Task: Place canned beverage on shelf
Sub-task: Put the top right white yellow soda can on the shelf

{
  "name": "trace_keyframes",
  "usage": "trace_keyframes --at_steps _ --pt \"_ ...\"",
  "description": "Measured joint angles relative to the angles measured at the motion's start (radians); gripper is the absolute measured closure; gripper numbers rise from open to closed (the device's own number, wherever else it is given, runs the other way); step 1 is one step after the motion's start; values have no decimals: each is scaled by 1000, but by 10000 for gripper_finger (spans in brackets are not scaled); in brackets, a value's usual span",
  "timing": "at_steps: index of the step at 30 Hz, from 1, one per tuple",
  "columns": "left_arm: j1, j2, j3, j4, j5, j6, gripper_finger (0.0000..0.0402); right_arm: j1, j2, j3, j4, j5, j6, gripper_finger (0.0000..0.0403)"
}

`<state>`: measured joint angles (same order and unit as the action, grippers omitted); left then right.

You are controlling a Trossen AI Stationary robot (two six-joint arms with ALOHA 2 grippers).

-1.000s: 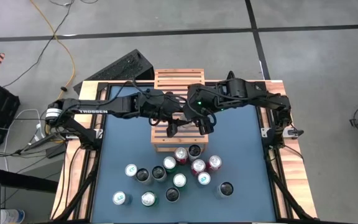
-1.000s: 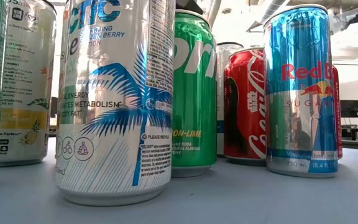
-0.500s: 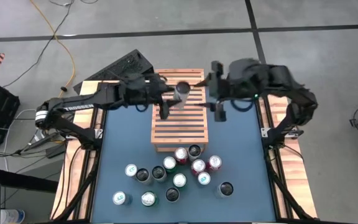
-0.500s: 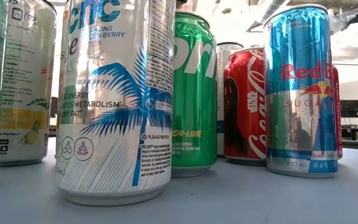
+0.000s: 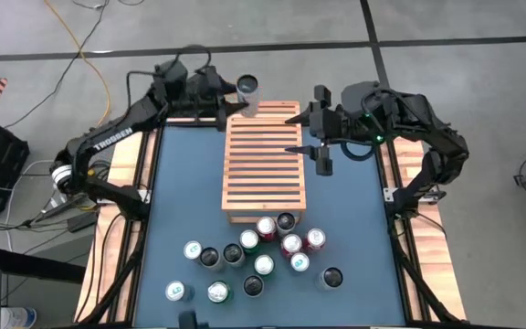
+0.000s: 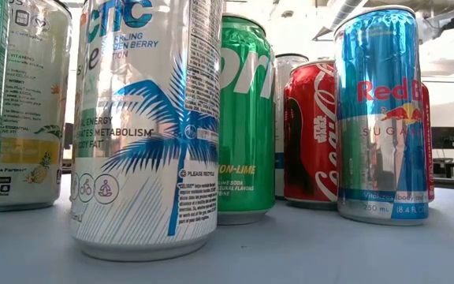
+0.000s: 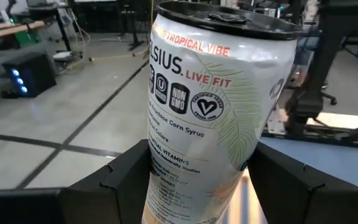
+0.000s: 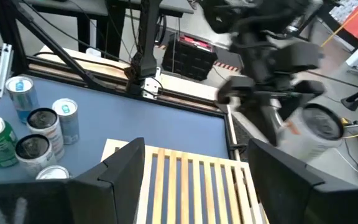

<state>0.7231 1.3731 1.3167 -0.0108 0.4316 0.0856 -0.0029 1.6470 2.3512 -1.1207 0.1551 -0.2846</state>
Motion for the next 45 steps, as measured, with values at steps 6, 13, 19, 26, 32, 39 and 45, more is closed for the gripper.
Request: trace_keyframes --at_steps 6,13,19,26,32,39,45 --pt "155 96 0 63 176 -1 177 0 20 1 10 0 56 132" --pt "257 201 0 90 310 -5 177 0 46 2 19 1 92 132" --pt "299 256 0 98 335 5 177 0 63 0 18 1 104 132" --pt "308 263 -8 135 331 24 177 -6 80 1 54 1 103 132" --pt "320 257 -151 410 335 -131 177 -6 76 2 62 2 103 132" --pt "328 253 -220 625 352 -265 177 -6 76 2 61 2 111 132" --pt "322 209 -220 501 368 -183 177 -6 76 2 60 2 112 132"
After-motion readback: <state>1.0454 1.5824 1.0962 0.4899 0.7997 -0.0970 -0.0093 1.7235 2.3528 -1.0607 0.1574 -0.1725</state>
